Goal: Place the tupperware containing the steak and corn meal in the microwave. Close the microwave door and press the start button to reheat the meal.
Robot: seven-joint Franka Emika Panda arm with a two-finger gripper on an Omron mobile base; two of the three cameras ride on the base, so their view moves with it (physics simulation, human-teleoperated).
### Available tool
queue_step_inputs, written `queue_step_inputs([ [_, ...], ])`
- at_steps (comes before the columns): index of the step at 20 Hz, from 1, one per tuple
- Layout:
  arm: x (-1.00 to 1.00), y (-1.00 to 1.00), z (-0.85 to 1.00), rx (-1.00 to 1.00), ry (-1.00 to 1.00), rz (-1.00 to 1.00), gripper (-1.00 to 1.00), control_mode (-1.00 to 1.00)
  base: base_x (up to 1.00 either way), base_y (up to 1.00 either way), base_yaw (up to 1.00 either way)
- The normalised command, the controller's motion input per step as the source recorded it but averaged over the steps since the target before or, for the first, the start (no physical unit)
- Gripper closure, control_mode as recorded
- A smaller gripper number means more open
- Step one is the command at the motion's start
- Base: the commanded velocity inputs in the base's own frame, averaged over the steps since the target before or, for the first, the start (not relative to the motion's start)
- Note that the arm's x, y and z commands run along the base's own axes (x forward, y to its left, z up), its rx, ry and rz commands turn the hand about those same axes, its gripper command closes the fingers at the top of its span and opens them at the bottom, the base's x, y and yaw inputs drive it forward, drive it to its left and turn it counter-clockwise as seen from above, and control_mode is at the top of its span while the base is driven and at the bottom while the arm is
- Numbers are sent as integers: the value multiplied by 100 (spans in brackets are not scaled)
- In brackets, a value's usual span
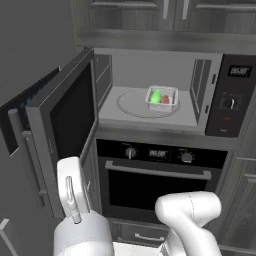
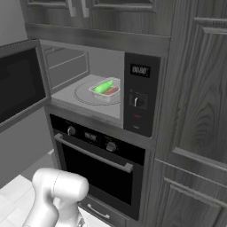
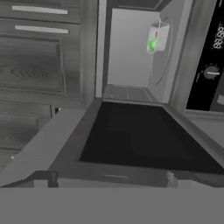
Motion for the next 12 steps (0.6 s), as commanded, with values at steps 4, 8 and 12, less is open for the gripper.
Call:
queue_step_inputs([
  [4, 32, 22, -25, 12, -5, 0, -100, -100, 0, 0, 0],
  [8, 31, 22, -29, 13, -4, 0, -100, -100, 0, 0, 0],
  [12, 22, 30, -30, 12, -5, 0, -100, -100, 0, 0, 0],
])
